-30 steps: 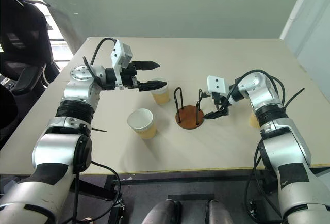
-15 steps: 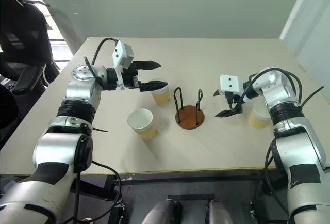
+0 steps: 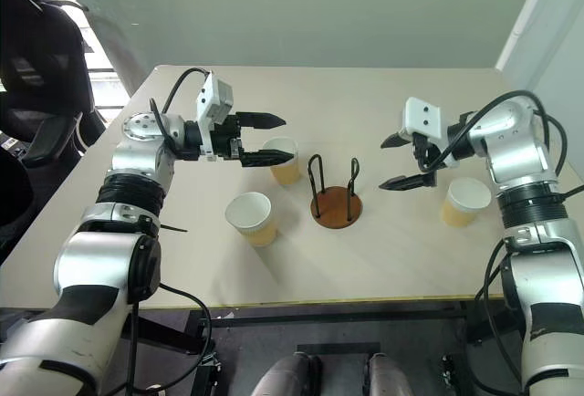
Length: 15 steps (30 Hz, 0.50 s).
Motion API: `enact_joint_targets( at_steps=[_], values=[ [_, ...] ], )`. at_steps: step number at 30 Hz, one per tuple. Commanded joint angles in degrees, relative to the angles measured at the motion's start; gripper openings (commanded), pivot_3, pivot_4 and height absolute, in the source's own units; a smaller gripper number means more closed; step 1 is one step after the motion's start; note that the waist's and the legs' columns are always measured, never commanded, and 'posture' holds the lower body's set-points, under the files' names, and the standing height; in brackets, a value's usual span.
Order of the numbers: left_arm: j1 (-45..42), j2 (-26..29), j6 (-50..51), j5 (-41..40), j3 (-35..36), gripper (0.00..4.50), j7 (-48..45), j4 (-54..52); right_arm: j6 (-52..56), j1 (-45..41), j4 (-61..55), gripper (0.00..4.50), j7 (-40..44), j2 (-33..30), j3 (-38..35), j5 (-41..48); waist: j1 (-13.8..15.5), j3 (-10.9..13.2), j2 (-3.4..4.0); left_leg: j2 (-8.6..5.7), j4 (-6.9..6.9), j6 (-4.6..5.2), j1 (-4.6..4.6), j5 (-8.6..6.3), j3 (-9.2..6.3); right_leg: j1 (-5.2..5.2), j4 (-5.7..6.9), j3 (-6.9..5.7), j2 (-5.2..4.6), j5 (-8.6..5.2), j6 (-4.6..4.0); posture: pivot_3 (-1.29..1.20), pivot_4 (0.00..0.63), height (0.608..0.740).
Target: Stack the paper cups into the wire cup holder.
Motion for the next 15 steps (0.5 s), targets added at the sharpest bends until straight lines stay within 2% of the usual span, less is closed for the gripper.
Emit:
enact_joint_targets(
  at_steps=[1, 9, 15],
  values=[
    [-3.26, 0.93, 1.75, -0.78, 0.57, 4.50, -2.88, 0.16, 7.28, 1.61, -9.17, 4.45, 2.46, -5.04, -3.03, 3.55, 0.31, 0.00, -0.01, 0.00, 0.00, 0.02, -0.03, 0.01, 0.00, 0.00, -0.01, -0.02, 0.00, -0.01, 0.01, 0.00, 0.150, 0.740],
    [-4.11, -0.91, 1.49, -0.83, -0.06, 4.50, -5.63, -0.80, 9.28, 8.57, -17.42, 4.45, 5.51, -14.44, -2.60, 4.23, 0.20, 0.01, -0.01, -0.01, 0.03, 0.15, -0.04, 0.01, 0.01, 0.02, 0.00, -0.02, -0.02, -0.21, 0.12, 0.00, 0.150, 0.740],
    [-3.87, 0.44, 1.93, -0.92, -3.79, 4.50, -10.52, -2.73, 6.27, 10.18, -17.29, 4.45, 5.50, -17.60, -2.02, 2.96, -0.03, 0.01, -0.01, 0.00, 0.05, 0.21, -0.01, 0.05, 0.05, 0.03, 0.03, 0.01, -0.01, -0.24, 0.16, 0.00, 0.150, 0.740]
  ],
)
